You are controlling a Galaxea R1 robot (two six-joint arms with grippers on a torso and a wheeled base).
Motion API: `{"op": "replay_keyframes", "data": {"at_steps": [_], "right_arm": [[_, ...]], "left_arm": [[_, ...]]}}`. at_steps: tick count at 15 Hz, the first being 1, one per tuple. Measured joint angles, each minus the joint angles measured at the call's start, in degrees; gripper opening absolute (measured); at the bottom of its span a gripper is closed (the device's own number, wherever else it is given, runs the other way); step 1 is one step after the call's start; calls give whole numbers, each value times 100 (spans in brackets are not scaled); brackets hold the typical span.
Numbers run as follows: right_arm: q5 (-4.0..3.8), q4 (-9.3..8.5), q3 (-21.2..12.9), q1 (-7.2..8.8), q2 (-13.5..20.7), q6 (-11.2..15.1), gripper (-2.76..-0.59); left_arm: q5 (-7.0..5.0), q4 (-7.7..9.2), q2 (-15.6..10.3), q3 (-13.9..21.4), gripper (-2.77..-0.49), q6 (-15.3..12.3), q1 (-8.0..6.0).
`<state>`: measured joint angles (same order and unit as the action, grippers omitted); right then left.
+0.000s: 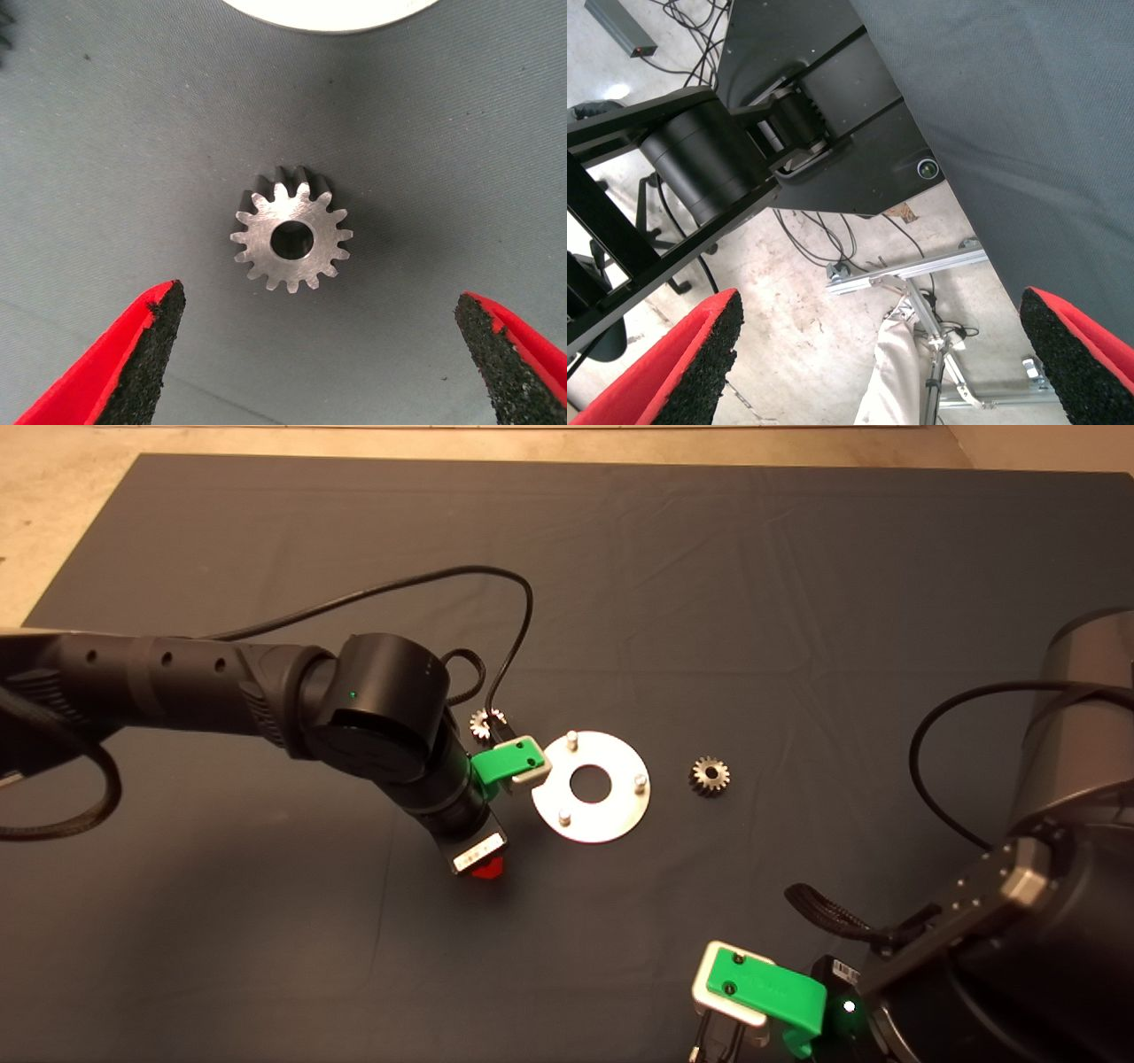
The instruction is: Install three planetary gears onto the carrier pins
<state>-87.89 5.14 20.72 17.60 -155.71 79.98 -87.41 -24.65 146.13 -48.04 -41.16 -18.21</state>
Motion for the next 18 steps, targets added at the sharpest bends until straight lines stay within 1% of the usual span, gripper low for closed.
{"op": "replay_keyframes", "data": {"at_steps": [3, 6, 10, 12, 16, 18], "right_arm": [[0, 0, 0, 0, 0, 0, -103], [0, 0, 0, -2, 0, 0, -103], [0, 0, 0, -2, 0, 0, -103], [0, 0, 0, 0, 0, 0, -103], [2, 0, 0, 0, 0, 0, -103], [0, 0, 0, 0, 0, 0, -103]], "left_arm": [[-5, -32, 10, -38, -109, 10, 94], [-10, -120, 10, -67, -109, 15, 170], [-5, -198, 10, -145, -109, 43, 185], [-2, -216, 12, -199, -109, 130, 188], [-4, -237, 26, -351, -109, 221, 190], [-2, -252, 26, -374, -109, 252, 218]]}}
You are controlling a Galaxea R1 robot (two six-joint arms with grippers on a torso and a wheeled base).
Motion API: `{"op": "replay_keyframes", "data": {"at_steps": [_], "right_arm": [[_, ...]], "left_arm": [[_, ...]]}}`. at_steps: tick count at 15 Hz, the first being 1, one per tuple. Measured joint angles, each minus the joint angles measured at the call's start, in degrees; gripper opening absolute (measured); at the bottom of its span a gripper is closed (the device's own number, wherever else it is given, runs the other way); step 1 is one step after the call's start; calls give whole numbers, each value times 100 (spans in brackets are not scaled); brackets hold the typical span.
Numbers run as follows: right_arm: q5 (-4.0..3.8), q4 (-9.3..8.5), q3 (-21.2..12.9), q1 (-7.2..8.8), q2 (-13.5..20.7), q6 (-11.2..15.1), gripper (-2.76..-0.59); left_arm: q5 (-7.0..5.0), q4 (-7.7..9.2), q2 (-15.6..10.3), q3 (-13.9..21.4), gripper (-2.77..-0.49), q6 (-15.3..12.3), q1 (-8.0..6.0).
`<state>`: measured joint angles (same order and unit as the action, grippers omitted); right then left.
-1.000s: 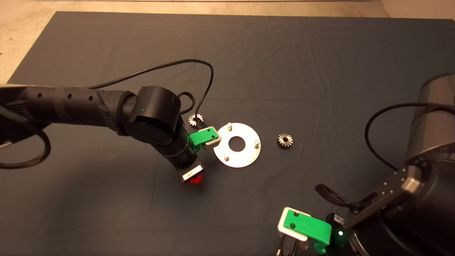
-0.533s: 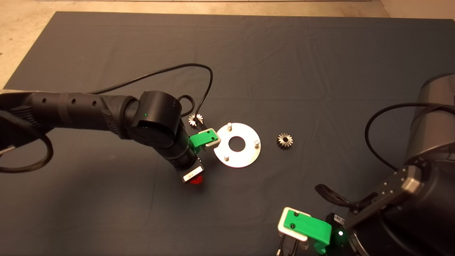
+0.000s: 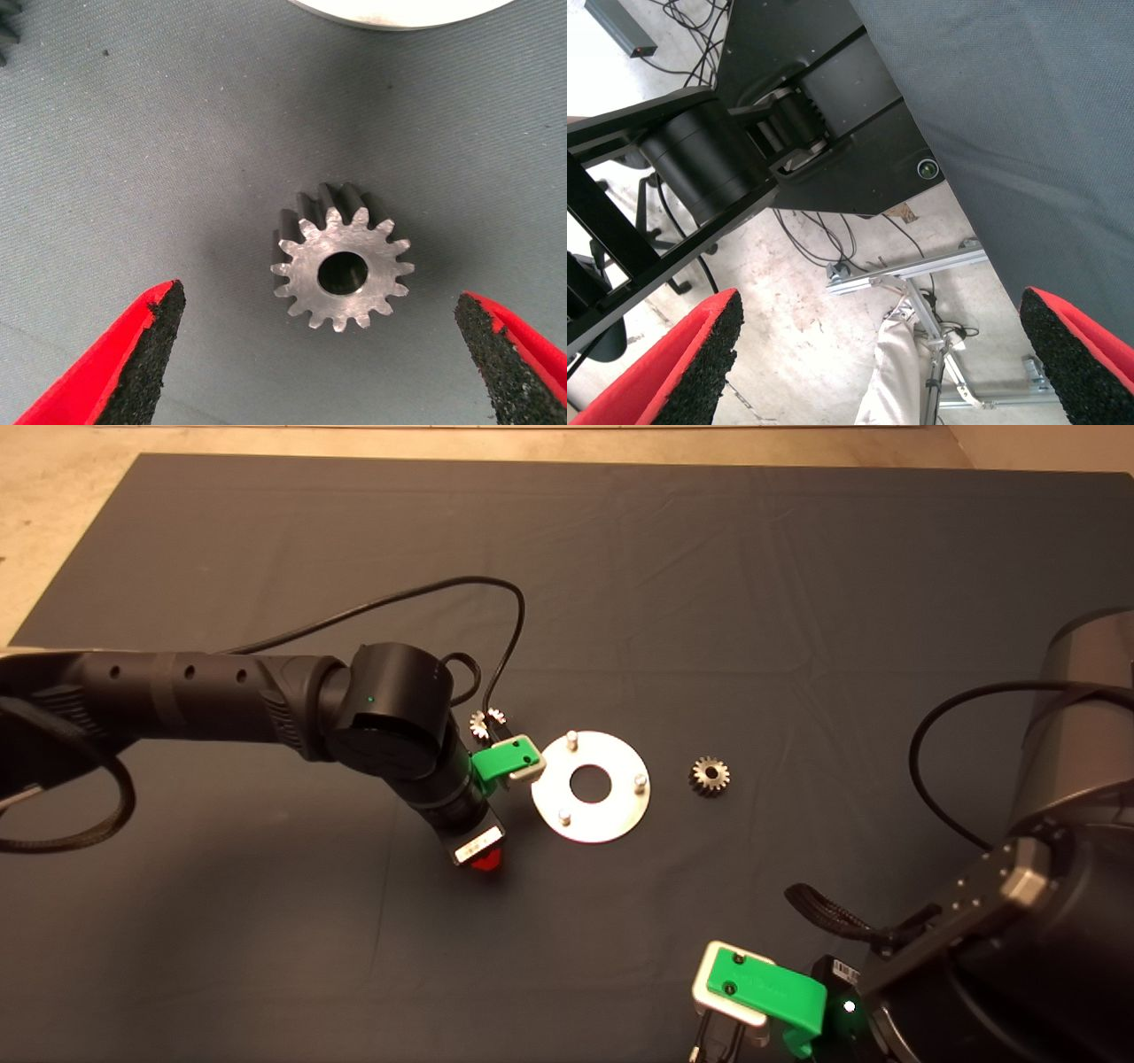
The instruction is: Install three planetary gears onto the carrier pins
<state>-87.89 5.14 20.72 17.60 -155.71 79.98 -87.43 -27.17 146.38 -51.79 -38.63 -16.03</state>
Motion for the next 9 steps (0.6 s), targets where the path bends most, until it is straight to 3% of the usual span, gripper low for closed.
{"op": "replay_keyframes", "data": {"at_steps": [9], "right_arm": [[0, 0, 0, 0, 0, 0, -103]], "left_arm": [[2, -88, 1, -39, -109, 5, 173]]}}
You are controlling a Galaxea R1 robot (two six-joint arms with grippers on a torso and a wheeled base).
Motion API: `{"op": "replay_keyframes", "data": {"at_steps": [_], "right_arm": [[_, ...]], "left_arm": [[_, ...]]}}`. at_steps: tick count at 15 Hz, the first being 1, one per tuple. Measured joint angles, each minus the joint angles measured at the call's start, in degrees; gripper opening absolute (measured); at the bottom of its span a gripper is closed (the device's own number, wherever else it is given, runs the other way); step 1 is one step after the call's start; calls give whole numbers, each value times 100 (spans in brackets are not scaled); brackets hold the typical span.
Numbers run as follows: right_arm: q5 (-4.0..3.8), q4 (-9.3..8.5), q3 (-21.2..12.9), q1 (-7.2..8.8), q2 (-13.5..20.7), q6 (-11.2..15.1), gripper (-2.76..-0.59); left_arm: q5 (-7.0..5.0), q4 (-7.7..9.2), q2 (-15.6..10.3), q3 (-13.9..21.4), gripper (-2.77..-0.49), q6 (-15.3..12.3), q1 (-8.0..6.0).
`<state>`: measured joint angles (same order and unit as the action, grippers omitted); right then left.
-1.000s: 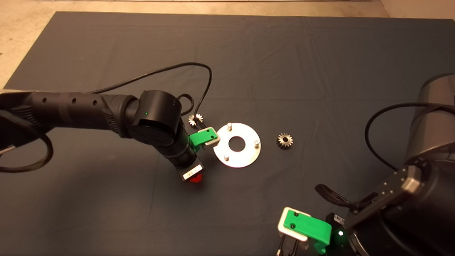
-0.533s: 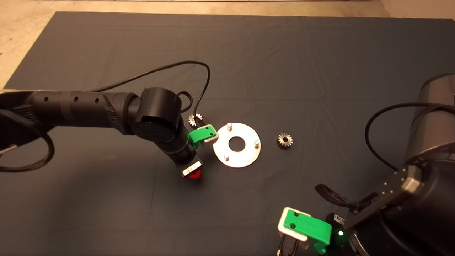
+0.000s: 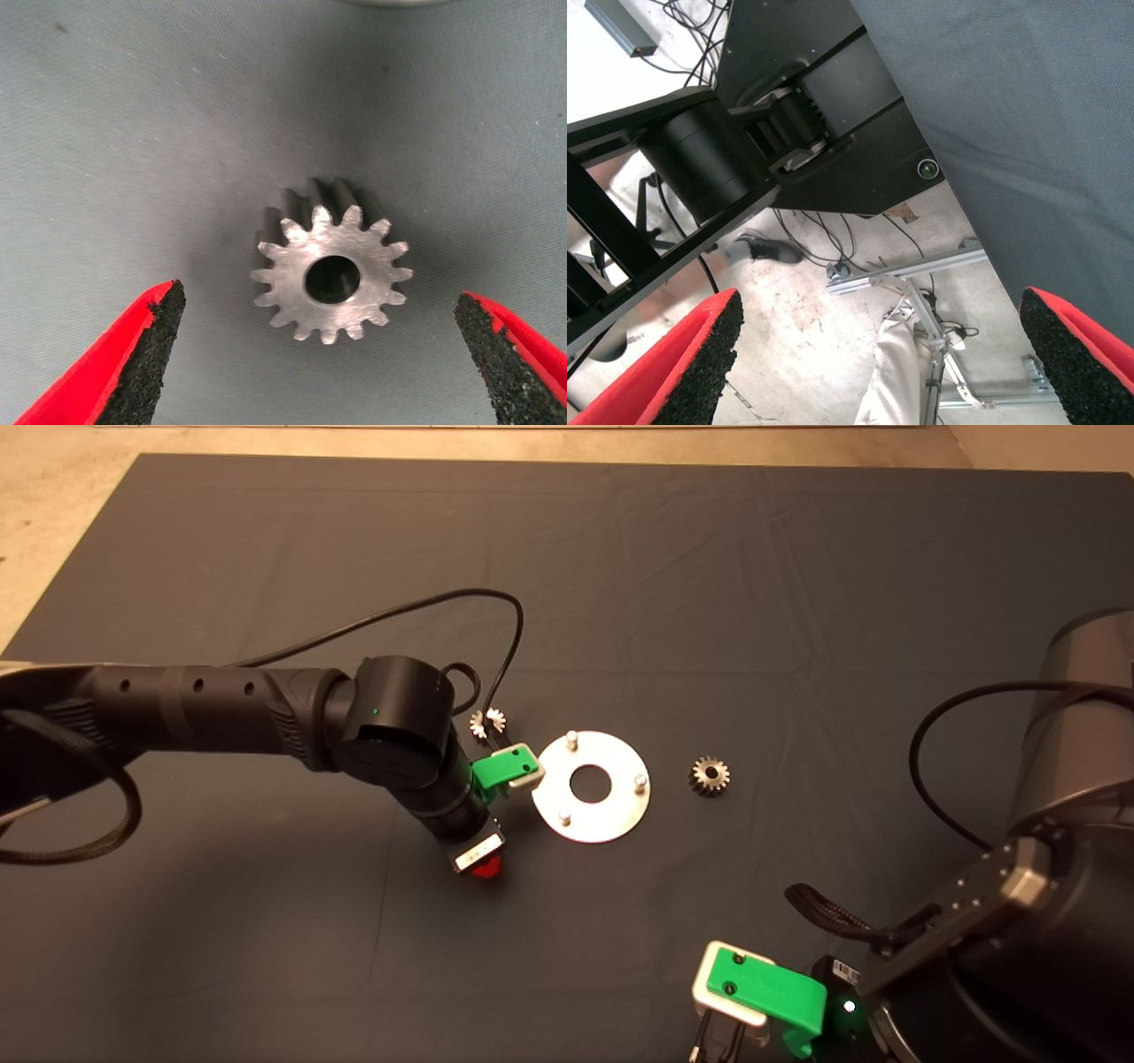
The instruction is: Install three planetary gears onto the carrier pins
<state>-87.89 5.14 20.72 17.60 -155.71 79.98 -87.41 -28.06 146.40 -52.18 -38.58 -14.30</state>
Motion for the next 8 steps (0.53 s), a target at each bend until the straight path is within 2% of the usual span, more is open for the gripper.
{"op": "replay_keyframes", "data": {"at_steps": [8], "right_arm": [[2, 0, 0, 0, 0, 0, -103]], "left_arm": [[-2, -39, 0, -20, -109, -2, 5]]}}
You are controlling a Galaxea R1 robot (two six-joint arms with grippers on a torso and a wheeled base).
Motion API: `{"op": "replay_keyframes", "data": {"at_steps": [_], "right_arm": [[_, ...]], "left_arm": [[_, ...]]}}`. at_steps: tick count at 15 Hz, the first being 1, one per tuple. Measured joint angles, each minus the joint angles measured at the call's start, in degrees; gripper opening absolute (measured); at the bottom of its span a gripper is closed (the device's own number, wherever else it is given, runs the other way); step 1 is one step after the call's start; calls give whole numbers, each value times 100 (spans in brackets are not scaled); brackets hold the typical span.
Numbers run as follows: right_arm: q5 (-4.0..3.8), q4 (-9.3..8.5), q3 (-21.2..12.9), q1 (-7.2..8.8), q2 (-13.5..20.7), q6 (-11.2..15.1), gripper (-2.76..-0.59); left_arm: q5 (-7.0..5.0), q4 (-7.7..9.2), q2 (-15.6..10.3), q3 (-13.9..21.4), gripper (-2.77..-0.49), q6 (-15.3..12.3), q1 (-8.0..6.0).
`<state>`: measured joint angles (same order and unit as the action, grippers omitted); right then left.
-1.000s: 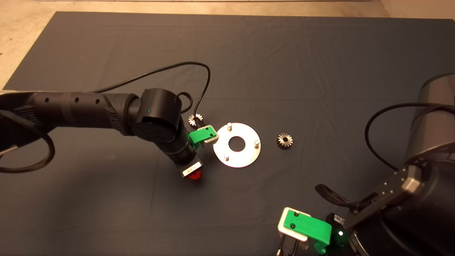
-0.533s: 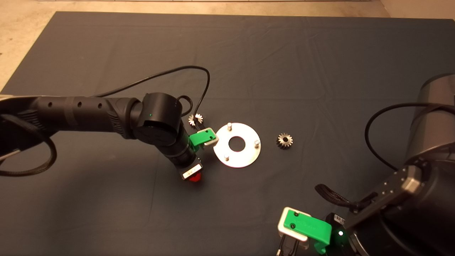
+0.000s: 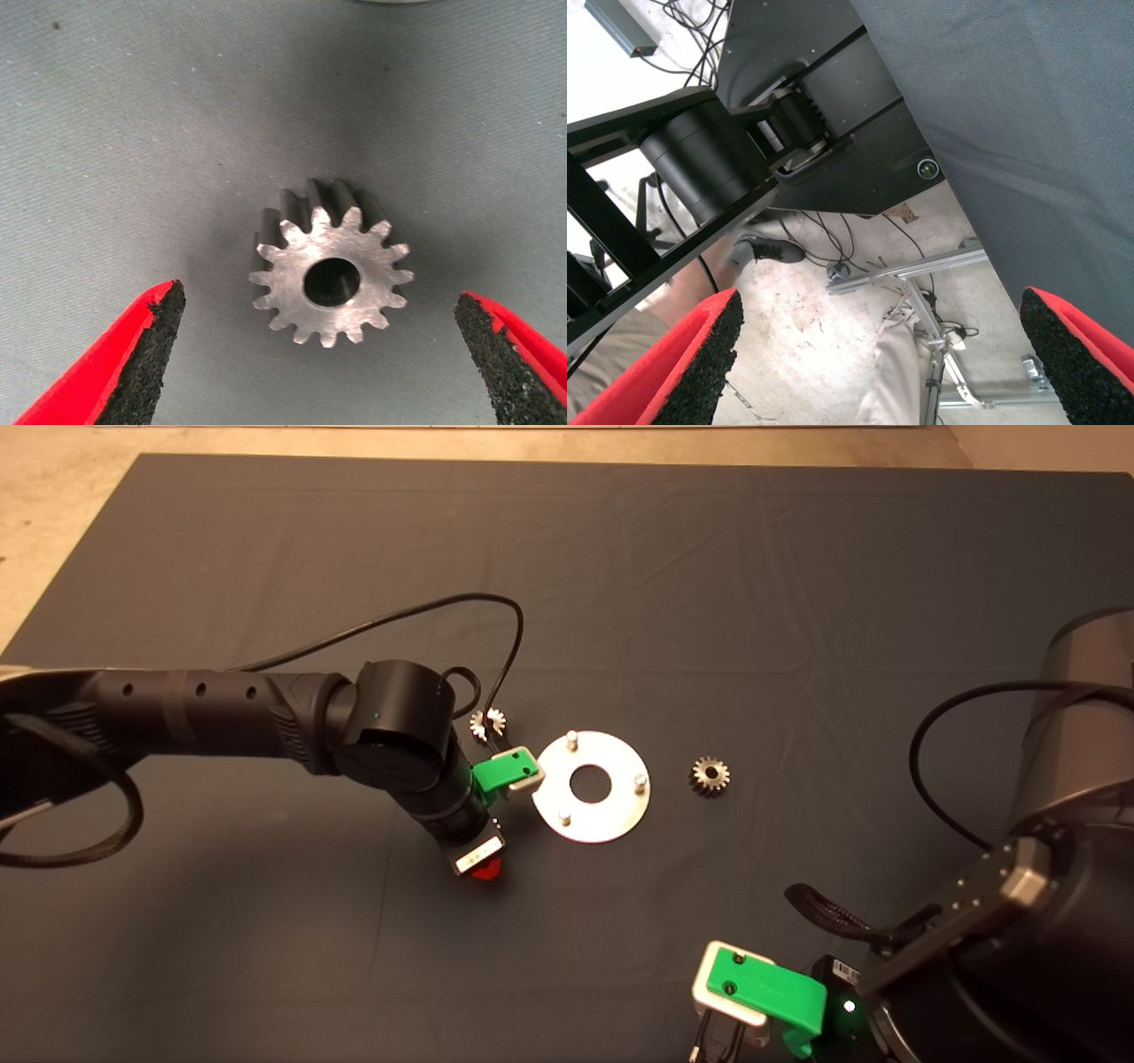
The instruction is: Install three planetary gears onto the carrier pins
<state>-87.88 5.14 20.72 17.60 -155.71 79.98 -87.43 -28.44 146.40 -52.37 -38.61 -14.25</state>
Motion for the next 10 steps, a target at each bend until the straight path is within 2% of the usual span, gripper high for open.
{"op": "replay_keyframes", "data": {"at_steps": [8, 10], "right_arm": [[0, 0, 0, 0, 0, 0, -103], [-2, 0, 0, 0, 0, 0, -103]], "left_arm": [[2, -35, 16, -118, -109, -4, 11], [48, -36, 16, -118, -109, -11, 11]]}}
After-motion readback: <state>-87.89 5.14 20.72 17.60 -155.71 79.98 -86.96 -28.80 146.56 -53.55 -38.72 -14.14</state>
